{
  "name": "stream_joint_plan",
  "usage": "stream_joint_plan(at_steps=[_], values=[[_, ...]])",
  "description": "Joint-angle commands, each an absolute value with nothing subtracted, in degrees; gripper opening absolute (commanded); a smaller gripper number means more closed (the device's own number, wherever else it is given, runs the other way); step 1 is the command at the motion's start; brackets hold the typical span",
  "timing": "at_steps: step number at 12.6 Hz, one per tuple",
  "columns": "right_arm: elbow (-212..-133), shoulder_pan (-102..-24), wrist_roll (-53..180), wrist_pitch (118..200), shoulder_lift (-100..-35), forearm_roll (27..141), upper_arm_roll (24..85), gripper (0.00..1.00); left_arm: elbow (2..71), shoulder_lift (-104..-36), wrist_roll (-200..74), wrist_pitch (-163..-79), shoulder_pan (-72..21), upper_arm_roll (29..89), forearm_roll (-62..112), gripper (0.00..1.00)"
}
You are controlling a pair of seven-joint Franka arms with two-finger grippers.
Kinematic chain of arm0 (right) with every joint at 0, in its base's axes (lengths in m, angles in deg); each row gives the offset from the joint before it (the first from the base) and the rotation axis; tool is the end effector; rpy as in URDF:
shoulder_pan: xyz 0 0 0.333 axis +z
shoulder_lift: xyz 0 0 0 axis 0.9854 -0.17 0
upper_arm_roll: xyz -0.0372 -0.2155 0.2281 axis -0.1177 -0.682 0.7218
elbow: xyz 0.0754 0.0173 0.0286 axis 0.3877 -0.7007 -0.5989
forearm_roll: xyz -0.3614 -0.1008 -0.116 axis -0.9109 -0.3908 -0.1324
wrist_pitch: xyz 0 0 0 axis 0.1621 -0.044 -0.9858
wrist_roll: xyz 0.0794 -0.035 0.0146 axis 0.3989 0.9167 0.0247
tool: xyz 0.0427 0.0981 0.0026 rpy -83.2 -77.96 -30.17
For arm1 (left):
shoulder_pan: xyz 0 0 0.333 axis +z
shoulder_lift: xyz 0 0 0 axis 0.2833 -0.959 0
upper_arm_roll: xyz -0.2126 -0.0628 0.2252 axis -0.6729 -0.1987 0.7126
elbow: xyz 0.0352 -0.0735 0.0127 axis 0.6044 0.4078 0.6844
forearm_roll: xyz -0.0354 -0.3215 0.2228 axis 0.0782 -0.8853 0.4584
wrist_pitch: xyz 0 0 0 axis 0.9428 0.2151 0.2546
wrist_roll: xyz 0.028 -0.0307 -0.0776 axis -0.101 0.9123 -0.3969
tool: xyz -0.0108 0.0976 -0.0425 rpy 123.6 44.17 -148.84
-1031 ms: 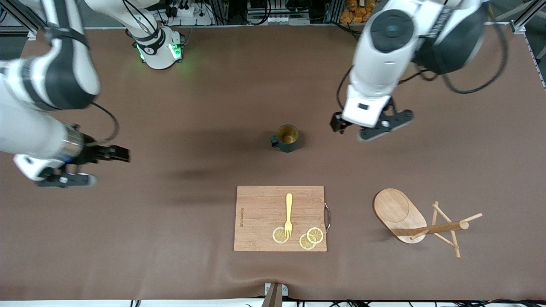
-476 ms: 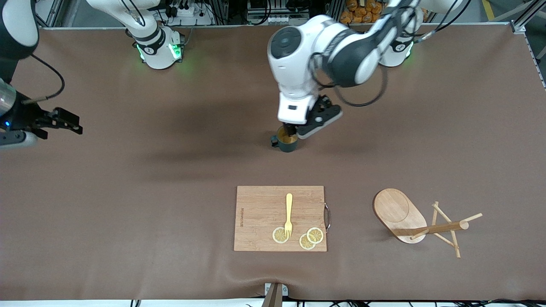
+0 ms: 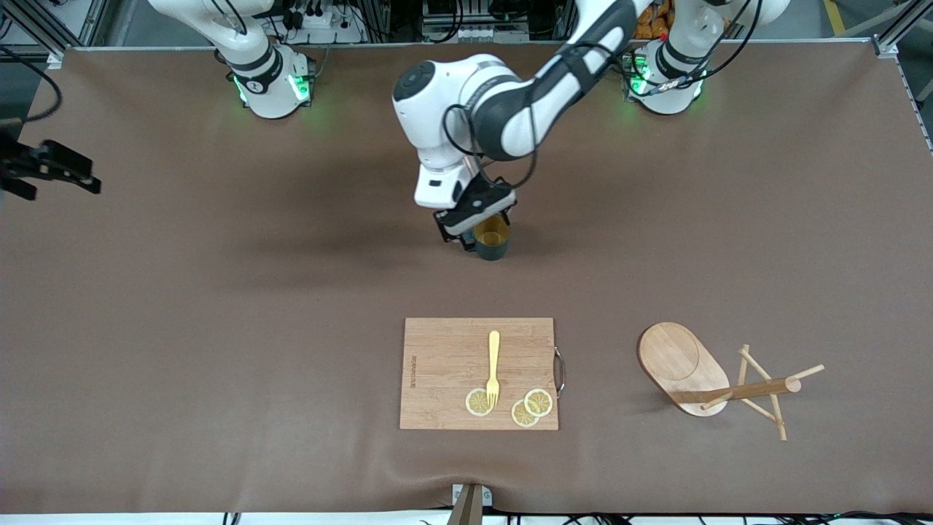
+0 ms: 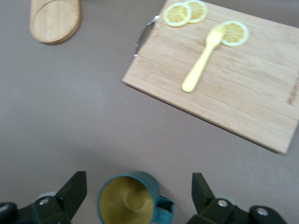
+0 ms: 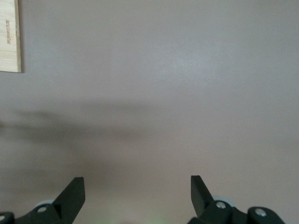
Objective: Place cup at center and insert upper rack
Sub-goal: 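Withdraw the right gripper to rest while the left gripper moves above the mug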
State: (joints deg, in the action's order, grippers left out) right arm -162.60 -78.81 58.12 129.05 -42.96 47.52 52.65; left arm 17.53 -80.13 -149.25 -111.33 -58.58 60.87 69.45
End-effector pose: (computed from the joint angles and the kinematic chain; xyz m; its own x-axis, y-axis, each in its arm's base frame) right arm 0.5392 -0.0546 0.6359 0.9961 0.0794 -0.0390 0.0786 -0.9967 -0.0211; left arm 0.4386 -0.5574 0.3450 0.8555 0.3359 0.3940 0.4174 -0.8977 -0.1409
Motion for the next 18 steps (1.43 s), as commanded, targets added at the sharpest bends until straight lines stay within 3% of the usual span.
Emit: stream_joint_plan(at_steps=[1,3,11,18], values=[[-159.4,-80.5,58.3,127.5,-43.4,47.6,53.3,1.00,15.2,-84.2,-152.8,-111.9,-63.7,61.6,78.1,0.90],[-158.7,-80.0,58.5,127.6,-43.4,47.3,53.6,1.00,15.2,-85.5,-154.7,-112.8,-67.1,61.6,84.2,0.84],[-158.0,-75.0,67.4,126.3,-43.4,47.2,54.3,1.00,15.8,-94.8,-179.9,-111.8,-75.6,61.7,100.9,0.86],[-158.0,-80.5,67.3,127.0,-43.9,45.2,53.9,1.00,17.2,-100.3,-198.6,-107.9,-78.6,62.9,111.2,0.88]])
